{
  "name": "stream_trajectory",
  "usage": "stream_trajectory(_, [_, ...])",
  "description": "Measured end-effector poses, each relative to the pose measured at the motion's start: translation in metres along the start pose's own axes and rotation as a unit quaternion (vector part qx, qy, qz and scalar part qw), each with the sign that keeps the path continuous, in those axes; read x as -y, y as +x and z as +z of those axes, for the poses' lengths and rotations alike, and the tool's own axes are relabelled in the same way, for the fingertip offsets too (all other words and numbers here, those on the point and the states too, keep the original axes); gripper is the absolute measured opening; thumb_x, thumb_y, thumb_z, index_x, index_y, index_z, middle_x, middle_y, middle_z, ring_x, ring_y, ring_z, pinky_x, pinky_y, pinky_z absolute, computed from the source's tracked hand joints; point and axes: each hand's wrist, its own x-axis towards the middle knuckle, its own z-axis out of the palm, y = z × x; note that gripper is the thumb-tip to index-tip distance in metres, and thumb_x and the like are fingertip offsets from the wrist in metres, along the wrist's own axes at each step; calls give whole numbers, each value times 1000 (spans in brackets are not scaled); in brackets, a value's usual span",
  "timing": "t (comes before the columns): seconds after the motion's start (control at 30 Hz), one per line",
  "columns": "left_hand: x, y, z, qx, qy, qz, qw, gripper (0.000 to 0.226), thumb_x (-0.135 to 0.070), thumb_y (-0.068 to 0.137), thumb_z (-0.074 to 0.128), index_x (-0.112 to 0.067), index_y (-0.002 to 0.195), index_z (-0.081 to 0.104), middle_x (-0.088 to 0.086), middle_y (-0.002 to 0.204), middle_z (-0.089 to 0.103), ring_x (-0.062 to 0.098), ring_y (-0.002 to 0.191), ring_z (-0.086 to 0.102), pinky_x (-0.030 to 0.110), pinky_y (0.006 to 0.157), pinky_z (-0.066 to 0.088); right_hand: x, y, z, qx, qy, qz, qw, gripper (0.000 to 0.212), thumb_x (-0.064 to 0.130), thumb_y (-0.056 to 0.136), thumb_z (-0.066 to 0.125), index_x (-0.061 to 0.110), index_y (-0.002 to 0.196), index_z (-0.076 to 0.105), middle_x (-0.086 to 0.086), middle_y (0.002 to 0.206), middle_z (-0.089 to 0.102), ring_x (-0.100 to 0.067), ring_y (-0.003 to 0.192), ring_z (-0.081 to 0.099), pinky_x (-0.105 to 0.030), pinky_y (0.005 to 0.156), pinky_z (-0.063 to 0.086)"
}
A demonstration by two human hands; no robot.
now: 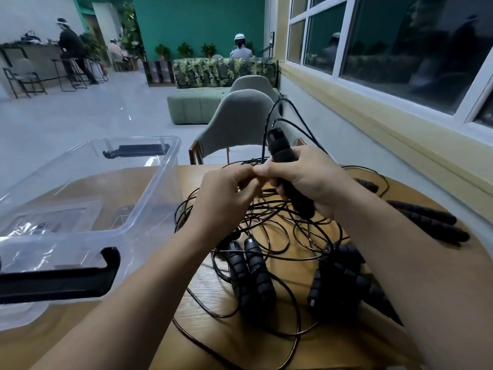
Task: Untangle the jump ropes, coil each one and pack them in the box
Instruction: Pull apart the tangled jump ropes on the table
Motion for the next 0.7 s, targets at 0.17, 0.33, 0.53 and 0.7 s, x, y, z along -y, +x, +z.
stream_trajectory(0.17, [0, -3, 2, 21, -14, 0, 1000, 16, -37, 97, 70, -26, 88, 76, -11, 67, 61, 11, 62, 56, 36, 57, 45, 3, -6, 3, -26, -2, -25, 999, 12, 6, 90, 81, 2, 94, 71, -4, 64, 63, -16, 57, 56, -25, 54, 49])
stream_trajectory(0.33, [2, -5, 5, 38, -17, -41, 998, 22, -36, 99, 73, -30, 78, 69, -14, 59, 56, 4, 55, 47, 35, 51, 39, 24, -10, -8, -86, 32, -67, 994, 14, 11, 90, 82, 6, 95, 69, -3, 68, 63, -17, 59, 57, -34, 57, 48])
stream_trajectory(0.53, [5, -8, 5, 40, -6, -56, 998, 16, -37, 99, 72, -24, 92, 78, -8, 75, 73, 15, 72, 69, 49, 67, 58, 50, -16, -32, -123, 115, -134, 977, 15, 10, 90, 81, 10, 90, 66, -2, 69, 63, -15, 58, 54, -29, 56, 49])
stream_trajectory(0.7, [6, -7, 4, 42, 0, -58, 997, 19, -39, 101, 70, -25, 92, 79, -14, 78, 75, 8, 74, 70, 46, 69, 58, 49, -15, -34, -116, 131, -124, 977, 19, 16, 91, 82, 10, 95, 65, -2, 71, 63, -15, 58, 54, -29, 56, 48])
